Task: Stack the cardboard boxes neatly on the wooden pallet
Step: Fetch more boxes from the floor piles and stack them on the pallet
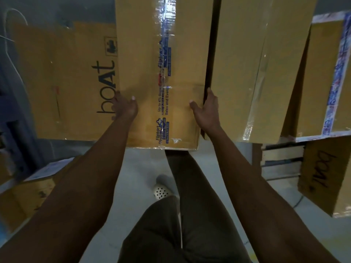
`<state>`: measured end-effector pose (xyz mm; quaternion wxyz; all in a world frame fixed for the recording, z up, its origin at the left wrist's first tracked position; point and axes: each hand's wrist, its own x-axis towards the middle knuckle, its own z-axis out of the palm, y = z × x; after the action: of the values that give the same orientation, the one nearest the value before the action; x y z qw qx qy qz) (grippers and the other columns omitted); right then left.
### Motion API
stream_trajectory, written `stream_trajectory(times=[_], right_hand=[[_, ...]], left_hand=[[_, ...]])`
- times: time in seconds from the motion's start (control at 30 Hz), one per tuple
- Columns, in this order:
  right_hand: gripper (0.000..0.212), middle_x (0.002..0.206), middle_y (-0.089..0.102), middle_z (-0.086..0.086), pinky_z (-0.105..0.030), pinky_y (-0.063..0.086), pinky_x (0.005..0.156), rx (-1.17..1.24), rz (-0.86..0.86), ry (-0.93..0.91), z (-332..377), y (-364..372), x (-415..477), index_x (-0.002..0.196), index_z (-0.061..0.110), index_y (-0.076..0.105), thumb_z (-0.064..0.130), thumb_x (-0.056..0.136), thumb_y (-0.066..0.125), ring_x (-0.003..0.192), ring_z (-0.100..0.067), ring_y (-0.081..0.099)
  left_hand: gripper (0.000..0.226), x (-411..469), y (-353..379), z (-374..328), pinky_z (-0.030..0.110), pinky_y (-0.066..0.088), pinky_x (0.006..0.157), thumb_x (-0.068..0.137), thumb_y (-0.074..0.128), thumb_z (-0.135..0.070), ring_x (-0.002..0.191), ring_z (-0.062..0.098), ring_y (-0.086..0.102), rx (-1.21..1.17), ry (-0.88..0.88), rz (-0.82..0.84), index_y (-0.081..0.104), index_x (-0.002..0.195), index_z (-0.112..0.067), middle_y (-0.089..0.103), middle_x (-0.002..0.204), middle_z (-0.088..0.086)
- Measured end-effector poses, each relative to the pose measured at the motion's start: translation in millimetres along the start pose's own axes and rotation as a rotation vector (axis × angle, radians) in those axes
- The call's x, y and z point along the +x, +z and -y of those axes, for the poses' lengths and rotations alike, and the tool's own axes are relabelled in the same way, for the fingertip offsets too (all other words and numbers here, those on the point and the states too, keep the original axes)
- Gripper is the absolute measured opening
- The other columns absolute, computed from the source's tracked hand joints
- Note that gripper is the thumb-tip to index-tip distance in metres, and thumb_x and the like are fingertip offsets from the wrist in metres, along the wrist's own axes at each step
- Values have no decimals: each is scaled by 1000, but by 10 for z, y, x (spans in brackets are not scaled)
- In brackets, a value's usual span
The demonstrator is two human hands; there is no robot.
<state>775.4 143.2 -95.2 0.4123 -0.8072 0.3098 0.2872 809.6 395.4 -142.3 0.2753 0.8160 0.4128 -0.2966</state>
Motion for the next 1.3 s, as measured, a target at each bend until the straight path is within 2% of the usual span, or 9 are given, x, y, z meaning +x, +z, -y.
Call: stream_trajectory(times=[0.2, 0.3, 0.4, 0.57, 0.67, 0.77, 0.87, 1.07, 1.3], right_hand=[[93, 150, 48, -4, -49, 44, 110, 274, -51, 202, 274, 53, 74, 154, 17, 35, 54, 75, 67, 133, -24, 51], [78, 139, 58, 0, -40, 46, 106, 253, -204, 202, 500, 39, -105, 144, 16, 48, 48, 77, 71, 123, -19, 57], [49, 122, 65, 4, -23, 40, 90, 166, -315, 191, 716, -86, -470, 126, 19, 60, 44, 85, 69, 112, -17, 62], [27, 93, 65, 8, -24, 35, 76, 210, -351, 189, 927, -312, -1579, 105, 21, 71, 41, 92, 58, 84, -12, 57], [32, 66, 62, 8, -29, 39, 64, 266, -286, 185, 836, -206, -2340, 67, 21, 67, 42, 87, 55, 64, -16, 58], [35, 70, 68, -2, -35, 53, 65, 468, -161, 309, 584, 51, -3037, 78, 18, 66, 51, 80, 57, 65, -23, 65], [32, 47, 53, -1, -27, 46, 40, 909, 215, 490, 318, 380, -3677, 83, 14, 53, 43, 91, 63, 36, -16, 51], [36, 119, 60, -21, -42, 58, 67, 1094, 474, 598, 2, 910, -5016, 118, 7, 53, 13, 83, 63, 104, -39, 65], [11, 97, 61, -17, -39, 52, 73, 1249, 363, 640, -680, 985, -5947, 90, 7, 56, 13, 86, 48, 93, -36, 62]], left_hand=[[60, -123, -179, -240, 31, 52, 93, 82, 67, -5, 112, 20, 61, -329, 5, 93, 51, 139, -16, 64, 126, 3], [71, -286, -395, -389, 37, 56, 92, 57, 68, -23, 109, 25, 64, -433, -69, 12, 56, 127, -22, 67, 117, -1], [56, -590, -800, -479, 46, 38, 106, 60, 67, -41, 119, 24, 55, -305, -36, -116, 55, 114, -29, 62, 123, -6], [72, -1283, -1586, -538, 48, 23, 111, 70, 54, -59, 131, 28, 49, -34, -5, -467, 59, 130, -19, 62, 135, 2], [73, -1660, -1968, -396, 48, 23, 111, 67, 47, -64, 125, 30, 54, 47, 117, -560, 65, 122, -19, 67, 127, 4], [65, -2049, -2248, -231, 46, 23, 108, 71, 45, -63, 121, 31, 56, 120, 281, -617, 69, 114, -19, 70, 120, 7], [58, -2496, -2398, 19, 44, 26, 106, 78, 45, -58, 117, 32, 58, 228, 489, -642, 70, 109, -17, 71, 116, 9], [62, -3481, -2304, 674, 49, 30, 108, 85, 40, -62, 112, 33, 58, 459, 881, -632, 72, 108, -14, 71, 111, 12], [53, -4700, -1854, 1296, 45, 26, 108, 86, 45, -55, 117, 31, 55, 519, 1115, -492, 72, 109, -15, 69, 116, 12]])
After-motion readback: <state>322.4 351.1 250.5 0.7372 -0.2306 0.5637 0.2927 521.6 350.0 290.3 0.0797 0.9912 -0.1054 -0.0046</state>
